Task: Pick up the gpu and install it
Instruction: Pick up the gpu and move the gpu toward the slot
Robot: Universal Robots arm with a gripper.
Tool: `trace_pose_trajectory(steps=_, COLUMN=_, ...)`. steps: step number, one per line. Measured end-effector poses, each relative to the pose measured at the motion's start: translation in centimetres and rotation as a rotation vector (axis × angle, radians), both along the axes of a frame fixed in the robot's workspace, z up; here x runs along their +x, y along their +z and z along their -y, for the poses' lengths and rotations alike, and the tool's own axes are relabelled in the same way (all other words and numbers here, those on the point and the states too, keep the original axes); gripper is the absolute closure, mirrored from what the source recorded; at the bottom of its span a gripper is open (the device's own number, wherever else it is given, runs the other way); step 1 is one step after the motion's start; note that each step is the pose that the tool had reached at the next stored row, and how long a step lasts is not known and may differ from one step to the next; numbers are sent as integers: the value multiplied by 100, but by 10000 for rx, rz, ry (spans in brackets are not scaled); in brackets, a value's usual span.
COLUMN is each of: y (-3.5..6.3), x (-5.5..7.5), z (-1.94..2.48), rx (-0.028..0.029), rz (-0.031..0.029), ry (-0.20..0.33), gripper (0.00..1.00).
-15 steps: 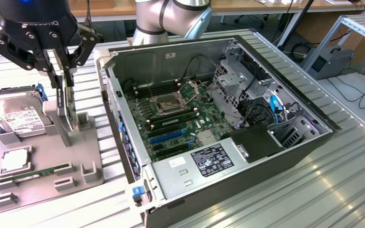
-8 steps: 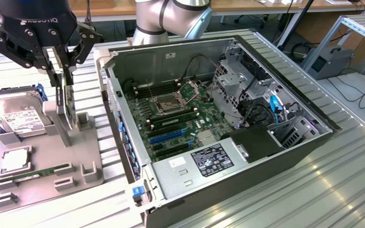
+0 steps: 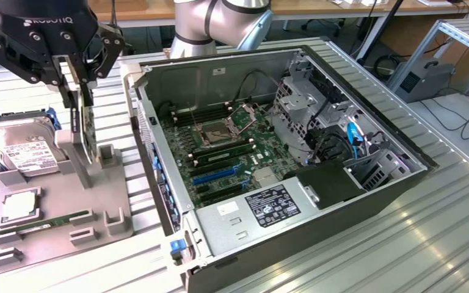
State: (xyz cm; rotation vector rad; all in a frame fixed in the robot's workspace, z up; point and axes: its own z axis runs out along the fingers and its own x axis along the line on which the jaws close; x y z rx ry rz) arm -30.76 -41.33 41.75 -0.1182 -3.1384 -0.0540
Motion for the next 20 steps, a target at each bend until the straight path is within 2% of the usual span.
trace_pose_trajectory(steps=20, y=134, x=1, z=0, rx=1, rz=0, ry=0, gripper=73)
